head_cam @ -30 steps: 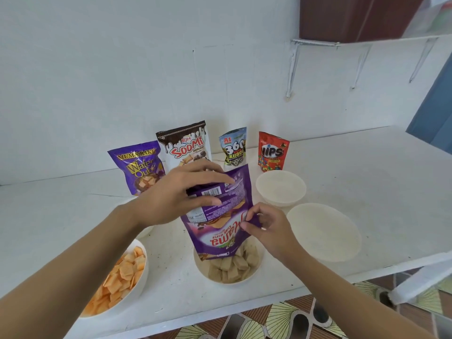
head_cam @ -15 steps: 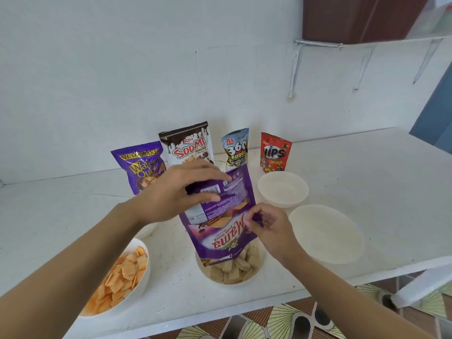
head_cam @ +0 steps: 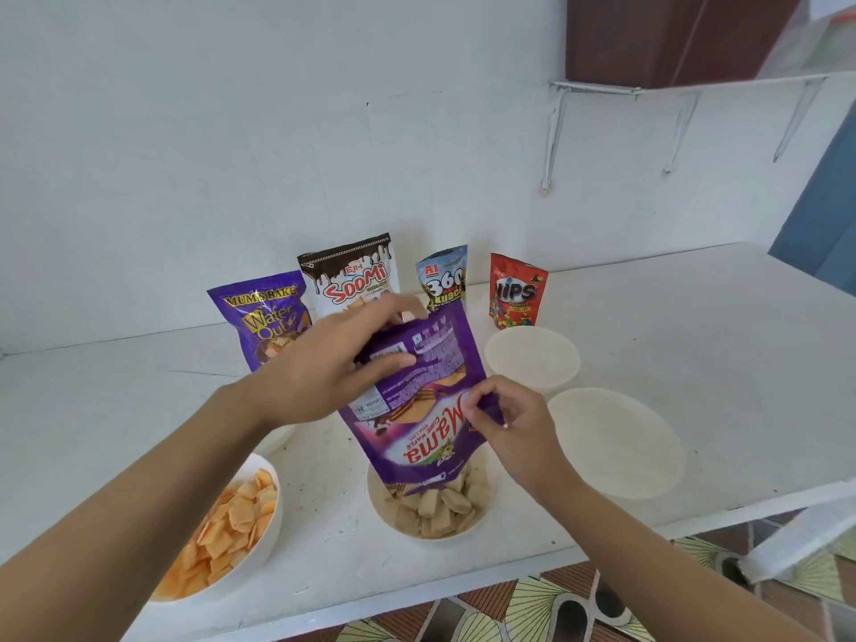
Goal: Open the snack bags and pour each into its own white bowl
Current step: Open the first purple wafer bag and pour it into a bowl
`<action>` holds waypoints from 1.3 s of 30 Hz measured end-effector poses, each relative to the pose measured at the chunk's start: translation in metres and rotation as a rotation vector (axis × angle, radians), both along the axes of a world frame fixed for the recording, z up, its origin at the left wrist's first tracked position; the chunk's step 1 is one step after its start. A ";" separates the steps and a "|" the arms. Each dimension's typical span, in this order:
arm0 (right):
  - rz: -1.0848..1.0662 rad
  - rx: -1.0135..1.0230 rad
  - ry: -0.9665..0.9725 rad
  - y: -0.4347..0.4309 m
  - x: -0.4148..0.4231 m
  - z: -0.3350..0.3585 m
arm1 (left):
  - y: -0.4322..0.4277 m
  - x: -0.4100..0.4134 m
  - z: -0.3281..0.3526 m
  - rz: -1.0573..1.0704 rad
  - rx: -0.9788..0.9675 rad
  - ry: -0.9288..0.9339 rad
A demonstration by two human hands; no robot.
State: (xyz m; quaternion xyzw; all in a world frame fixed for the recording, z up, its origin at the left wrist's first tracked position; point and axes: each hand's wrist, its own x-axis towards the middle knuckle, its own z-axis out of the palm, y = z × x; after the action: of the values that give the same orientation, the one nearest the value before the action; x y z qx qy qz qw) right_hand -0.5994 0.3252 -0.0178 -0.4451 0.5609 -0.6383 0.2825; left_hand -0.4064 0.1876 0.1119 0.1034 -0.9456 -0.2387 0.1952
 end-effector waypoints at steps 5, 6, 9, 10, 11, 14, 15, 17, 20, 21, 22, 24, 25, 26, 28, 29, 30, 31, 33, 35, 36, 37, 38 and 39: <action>-0.019 -0.060 0.009 0.001 -0.002 0.027 | -0.005 0.006 0.018 -0.069 -0.127 0.019; -0.009 -0.040 0.010 0.001 -0.002 0.025 | -0.007 0.006 0.015 -0.077 -0.133 -0.010; 0.056 0.071 0.024 0.004 -0.002 0.005 | -0.009 0.006 -0.005 -0.077 -0.179 -0.101; 0.073 0.112 0.031 0.005 -0.001 -0.003 | -0.009 0.005 -0.013 -0.075 -0.211 -0.119; 0.079 0.140 0.040 0.006 0.000 -0.008 | -0.008 0.005 -0.018 -0.074 -0.242 -0.131; 0.042 0.084 0.045 0.006 0.002 -0.006 | -0.003 0.004 -0.011 -0.077 -0.285 -0.101; 0.032 0.028 0.041 0.006 0.002 0.000 | -0.001 0.003 -0.003 -0.081 -0.307 -0.058; 0.026 -0.053 0.021 0.005 0.002 0.015 | 0.001 0.002 0.015 -0.078 -0.359 0.027; 0.037 -0.073 -0.019 0.004 0.004 0.026 | 0.002 0.002 0.030 -0.039 -0.350 0.052; 0.041 -0.063 -0.030 0.004 0.005 0.024 | 0.003 0.003 0.029 -0.020 -0.314 0.038; 0.041 -0.045 -0.039 0.004 0.005 0.019 | 0.003 0.005 0.025 0.004 -0.241 0.014; 0.025 0.003 -0.061 0.005 0.006 0.005 | 0.005 0.010 0.014 0.069 0.042 -0.022; 0.010 0.031 -0.074 0.005 0.007 -0.001 | 0.007 0.014 0.007 0.108 0.214 0.001; -0.006 0.055 -0.089 0.006 0.007 -0.006 | 0.008 0.017 -0.002 0.150 0.381 0.057; -0.035 0.075 -0.124 0.007 0.008 -0.010 | 0.011 0.022 -0.026 0.222 0.642 0.210; -0.047 0.070 -0.142 0.007 0.009 -0.010 | 0.013 0.024 -0.040 0.255 0.707 0.266; -0.062 0.062 -0.159 0.007 0.010 -0.010 | 0.017 0.025 -0.053 0.290 0.725 0.289; -0.077 0.055 -0.176 0.007 0.010 -0.009 | 0.021 0.026 -0.067 0.322 0.712 0.282; -0.095 0.042 -0.223 0.005 0.009 -0.008 | 0.030 0.026 -0.089 0.362 0.674 0.241; -0.093 0.043 -0.274 0.005 0.010 -0.008 | 0.036 0.024 -0.099 0.402 0.650 0.255; -0.088 0.045 -0.291 0.005 0.010 -0.008 | 0.038 0.021 -0.099 0.422 0.637 0.274; -0.084 0.044 -0.297 0.005 0.011 -0.009 | 0.040 0.018 -0.097 0.442 0.621 0.290; -0.080 0.044 -0.293 0.006 0.012 -0.010 | 0.040 0.015 -0.093 0.457 0.612 0.300; -0.076 0.044 -0.283 0.006 0.013 -0.011 | 0.040 0.012 -0.090 0.460 0.600 0.298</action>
State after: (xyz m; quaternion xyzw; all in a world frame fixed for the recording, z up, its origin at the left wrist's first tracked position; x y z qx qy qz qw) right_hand -0.5861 0.3310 -0.0290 -0.3228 0.5457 -0.6927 0.3439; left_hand -0.3943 0.2275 0.0223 0.3291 -0.7476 -0.4664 0.3396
